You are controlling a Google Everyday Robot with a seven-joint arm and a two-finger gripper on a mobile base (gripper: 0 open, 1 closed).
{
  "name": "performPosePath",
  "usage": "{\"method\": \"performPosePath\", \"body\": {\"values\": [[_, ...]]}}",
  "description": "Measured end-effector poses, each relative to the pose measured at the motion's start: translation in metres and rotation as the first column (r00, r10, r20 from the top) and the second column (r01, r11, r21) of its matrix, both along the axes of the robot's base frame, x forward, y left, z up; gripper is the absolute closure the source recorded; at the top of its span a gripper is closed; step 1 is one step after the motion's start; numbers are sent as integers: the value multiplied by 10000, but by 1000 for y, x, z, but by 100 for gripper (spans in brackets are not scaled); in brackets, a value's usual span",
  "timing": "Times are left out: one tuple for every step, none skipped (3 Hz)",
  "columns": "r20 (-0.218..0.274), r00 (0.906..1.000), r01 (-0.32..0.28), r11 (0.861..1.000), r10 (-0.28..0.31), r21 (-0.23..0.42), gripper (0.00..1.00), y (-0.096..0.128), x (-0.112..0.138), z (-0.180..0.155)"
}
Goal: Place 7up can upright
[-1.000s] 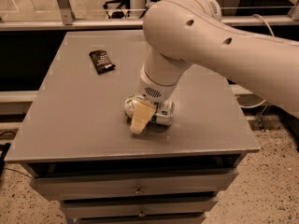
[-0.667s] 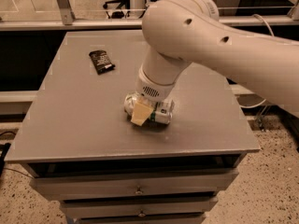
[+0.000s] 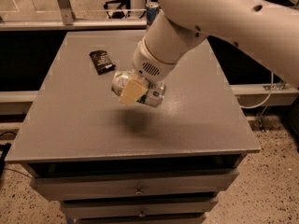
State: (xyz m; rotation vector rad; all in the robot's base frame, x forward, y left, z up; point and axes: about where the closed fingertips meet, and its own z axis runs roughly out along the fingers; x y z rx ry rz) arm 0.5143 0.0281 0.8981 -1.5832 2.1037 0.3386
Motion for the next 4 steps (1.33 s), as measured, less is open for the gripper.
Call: {"method": "performPosePath", "body": {"values": [[793,9919,-1140,9718,995,2065,100,16,5,47],[1706,9701,-2315,8686,1725,4381,100,21,10,70],[2510,9425,-3280,7554,2207,5673,100,28,11,78],[3410,9053,-4220,6270,2532,6548,100,25,9,70]]}}
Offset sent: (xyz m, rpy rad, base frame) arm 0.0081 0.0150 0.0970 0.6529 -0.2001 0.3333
